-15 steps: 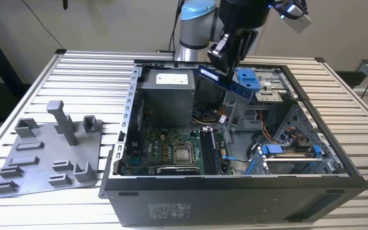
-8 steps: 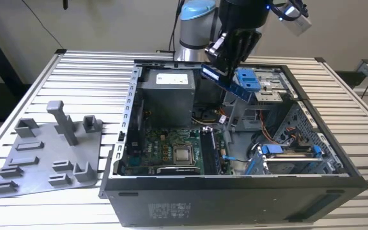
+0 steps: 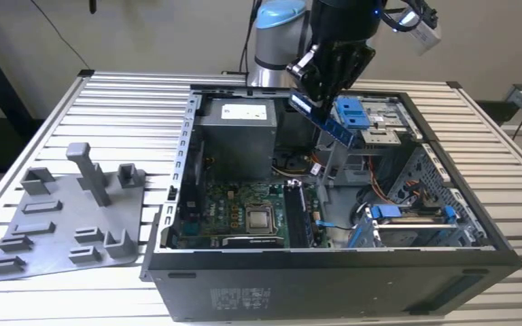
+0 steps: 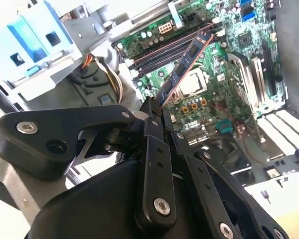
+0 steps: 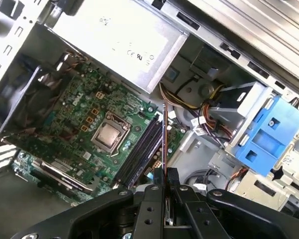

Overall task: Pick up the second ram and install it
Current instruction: 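Insert the second ram into the second slot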

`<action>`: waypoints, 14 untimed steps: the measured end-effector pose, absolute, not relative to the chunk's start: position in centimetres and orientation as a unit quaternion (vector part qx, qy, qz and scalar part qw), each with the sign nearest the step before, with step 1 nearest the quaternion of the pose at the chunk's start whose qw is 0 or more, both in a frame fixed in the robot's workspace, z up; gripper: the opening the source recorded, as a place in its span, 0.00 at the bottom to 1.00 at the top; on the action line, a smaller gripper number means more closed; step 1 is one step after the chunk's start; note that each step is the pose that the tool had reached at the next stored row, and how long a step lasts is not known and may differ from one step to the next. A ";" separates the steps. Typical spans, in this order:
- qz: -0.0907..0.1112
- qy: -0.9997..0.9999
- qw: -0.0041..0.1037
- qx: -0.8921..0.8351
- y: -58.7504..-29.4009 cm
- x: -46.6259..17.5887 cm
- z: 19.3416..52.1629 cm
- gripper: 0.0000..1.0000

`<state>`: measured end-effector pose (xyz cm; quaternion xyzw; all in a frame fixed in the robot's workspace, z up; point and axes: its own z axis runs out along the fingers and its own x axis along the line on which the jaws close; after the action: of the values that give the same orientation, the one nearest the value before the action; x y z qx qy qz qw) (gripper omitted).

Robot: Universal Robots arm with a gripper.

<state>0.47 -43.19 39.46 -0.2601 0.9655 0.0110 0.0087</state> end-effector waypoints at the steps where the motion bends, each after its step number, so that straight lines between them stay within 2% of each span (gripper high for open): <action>1: 0.011 0.968 0.009 -0.252 -43.2 0.5 39.5 0.14; 14: 0.010 0.990 0.010 -0.138 -43.2 0.5 39.4 0.14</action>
<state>0.47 -43.20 39.40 -0.1378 0.9904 0.0099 0.0100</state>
